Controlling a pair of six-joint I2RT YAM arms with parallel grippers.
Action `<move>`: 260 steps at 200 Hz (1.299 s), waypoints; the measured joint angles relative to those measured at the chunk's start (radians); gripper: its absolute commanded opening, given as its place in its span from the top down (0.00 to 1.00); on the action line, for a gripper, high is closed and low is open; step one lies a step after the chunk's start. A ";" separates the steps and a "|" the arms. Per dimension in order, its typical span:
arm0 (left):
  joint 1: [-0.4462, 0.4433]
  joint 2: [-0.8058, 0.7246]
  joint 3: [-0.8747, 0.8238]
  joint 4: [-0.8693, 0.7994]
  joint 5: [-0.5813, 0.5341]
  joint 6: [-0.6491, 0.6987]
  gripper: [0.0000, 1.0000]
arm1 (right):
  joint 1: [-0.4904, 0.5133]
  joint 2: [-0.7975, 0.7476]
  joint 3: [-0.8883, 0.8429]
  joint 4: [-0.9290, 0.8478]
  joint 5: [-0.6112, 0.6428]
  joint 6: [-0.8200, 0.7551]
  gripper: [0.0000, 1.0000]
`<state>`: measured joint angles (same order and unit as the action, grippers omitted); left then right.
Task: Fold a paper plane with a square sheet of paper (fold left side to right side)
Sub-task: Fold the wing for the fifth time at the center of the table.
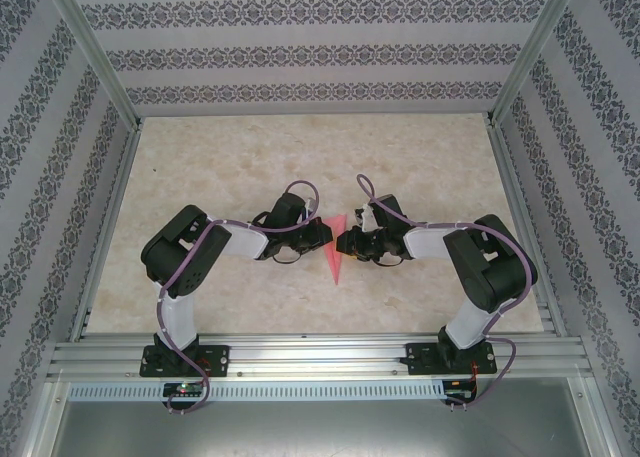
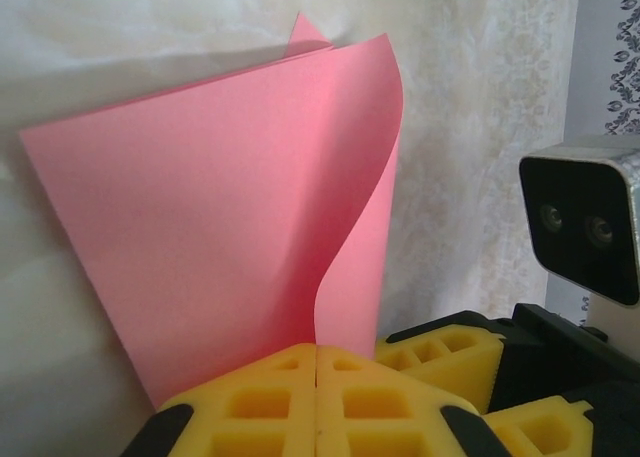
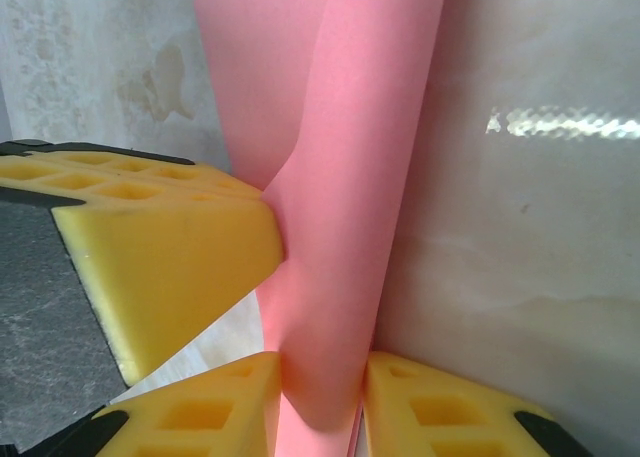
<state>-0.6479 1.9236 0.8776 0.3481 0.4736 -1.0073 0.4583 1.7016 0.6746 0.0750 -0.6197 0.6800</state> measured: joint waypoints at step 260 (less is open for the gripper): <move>0.018 -0.048 -0.044 -0.061 -0.045 0.047 0.97 | 0.000 0.000 0.003 -0.003 -0.006 0.000 0.68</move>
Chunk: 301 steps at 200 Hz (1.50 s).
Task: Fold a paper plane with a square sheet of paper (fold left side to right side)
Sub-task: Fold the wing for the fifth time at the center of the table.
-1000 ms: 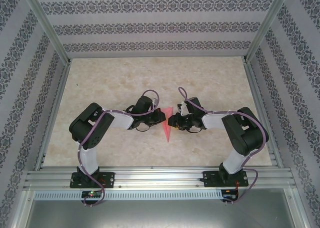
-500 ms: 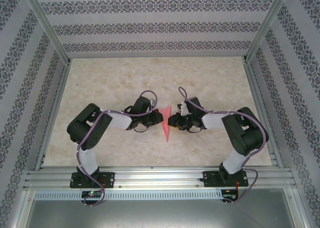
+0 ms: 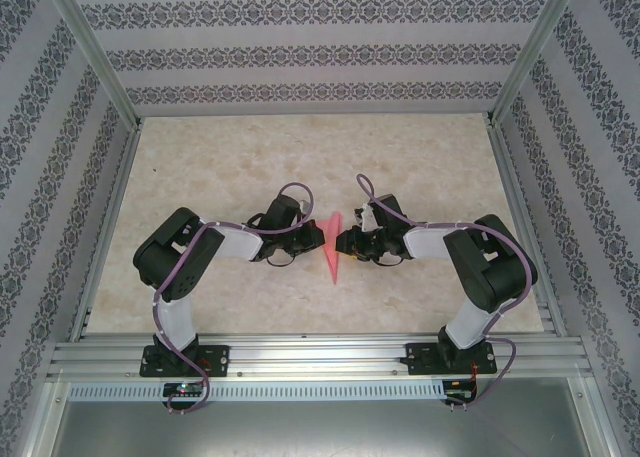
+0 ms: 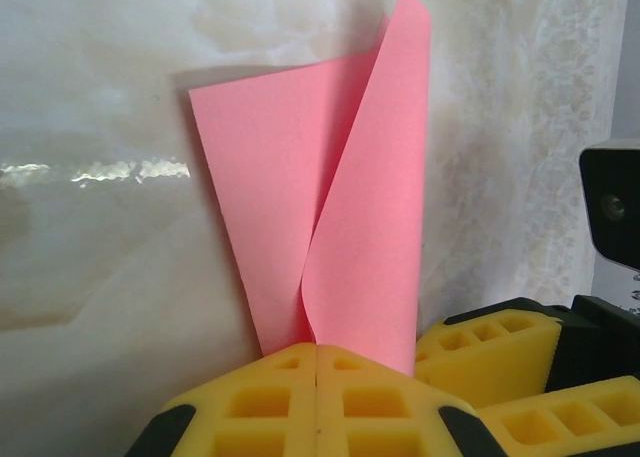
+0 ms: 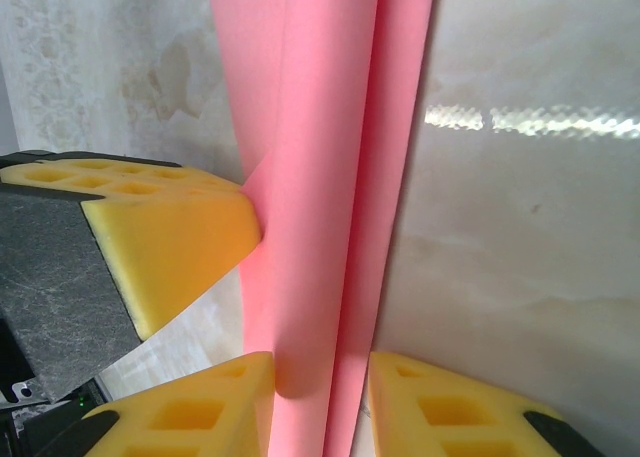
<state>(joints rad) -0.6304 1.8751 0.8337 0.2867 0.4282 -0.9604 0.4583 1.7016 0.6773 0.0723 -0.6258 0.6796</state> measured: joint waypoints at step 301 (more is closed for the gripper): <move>0.002 0.011 0.001 0.003 -0.010 0.000 0.97 | 0.079 -0.083 -0.059 0.036 -0.066 0.089 0.77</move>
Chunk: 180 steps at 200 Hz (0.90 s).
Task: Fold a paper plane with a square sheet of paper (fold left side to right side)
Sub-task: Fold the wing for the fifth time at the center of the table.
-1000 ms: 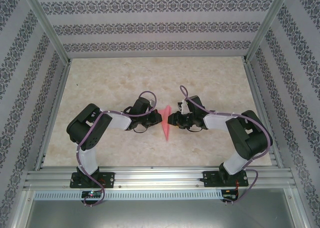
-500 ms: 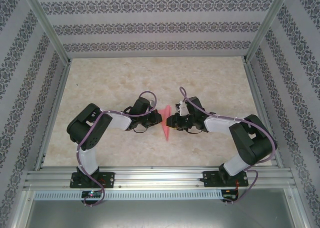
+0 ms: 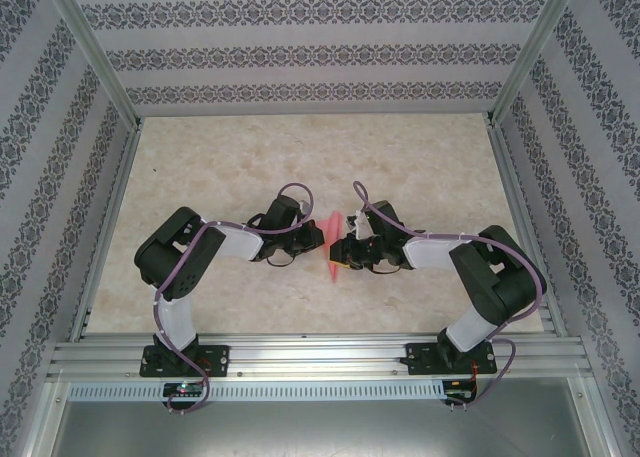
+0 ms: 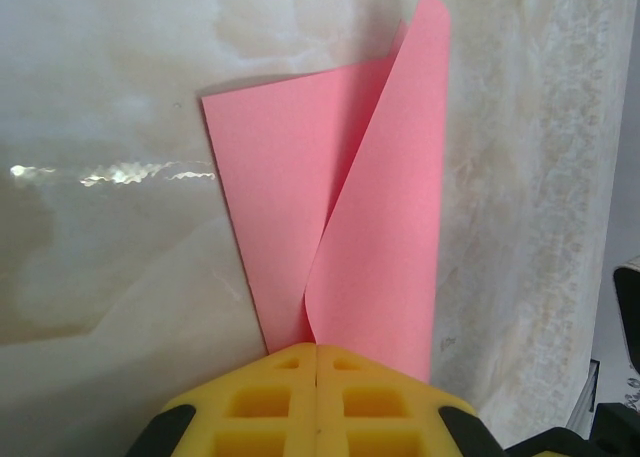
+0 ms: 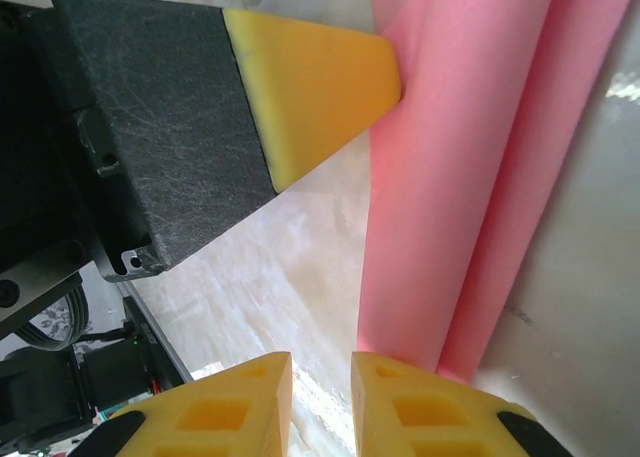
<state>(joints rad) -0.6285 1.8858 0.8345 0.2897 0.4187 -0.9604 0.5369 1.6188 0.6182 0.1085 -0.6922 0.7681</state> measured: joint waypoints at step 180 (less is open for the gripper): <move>0.000 0.003 0.001 0.000 -0.002 -0.001 1.00 | 0.026 0.060 0.001 0.005 0.037 0.000 0.77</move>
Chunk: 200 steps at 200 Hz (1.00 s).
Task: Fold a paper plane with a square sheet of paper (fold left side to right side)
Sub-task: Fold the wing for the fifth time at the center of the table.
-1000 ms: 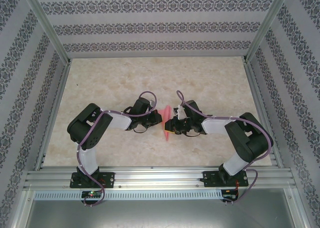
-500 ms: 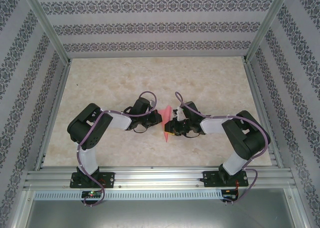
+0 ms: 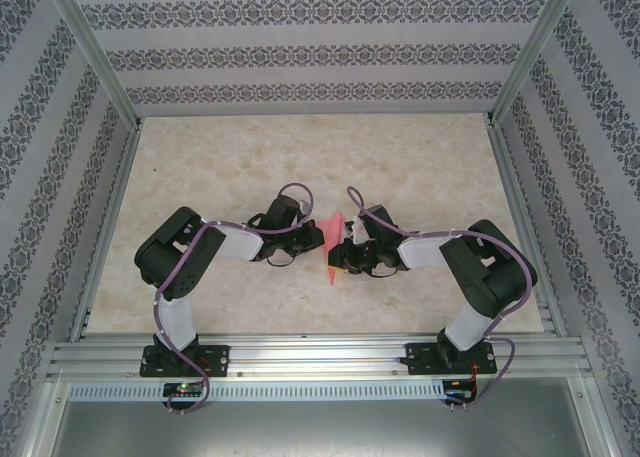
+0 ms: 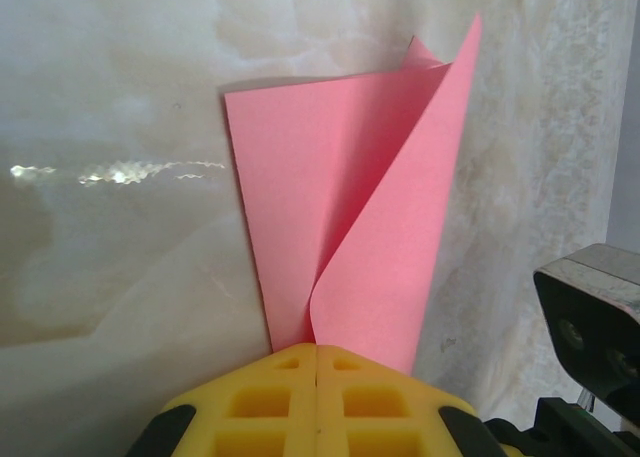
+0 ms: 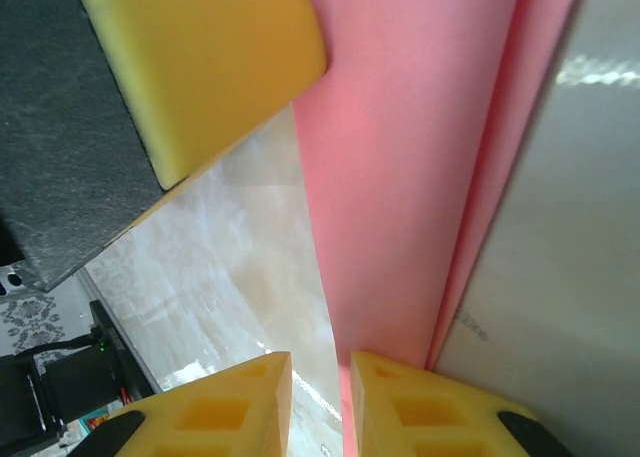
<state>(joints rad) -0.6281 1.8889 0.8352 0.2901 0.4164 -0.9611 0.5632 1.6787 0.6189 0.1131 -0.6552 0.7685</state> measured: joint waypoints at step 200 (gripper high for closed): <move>0.013 0.010 0.000 0.013 0.029 -0.009 1.00 | 0.126 -0.082 0.043 -0.201 0.140 -0.027 0.74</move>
<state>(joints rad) -0.6155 1.8988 0.8352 0.3031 0.4450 -0.9699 0.6895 1.5970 0.6621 -0.0883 -0.5156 0.7418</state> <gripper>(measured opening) 0.058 0.251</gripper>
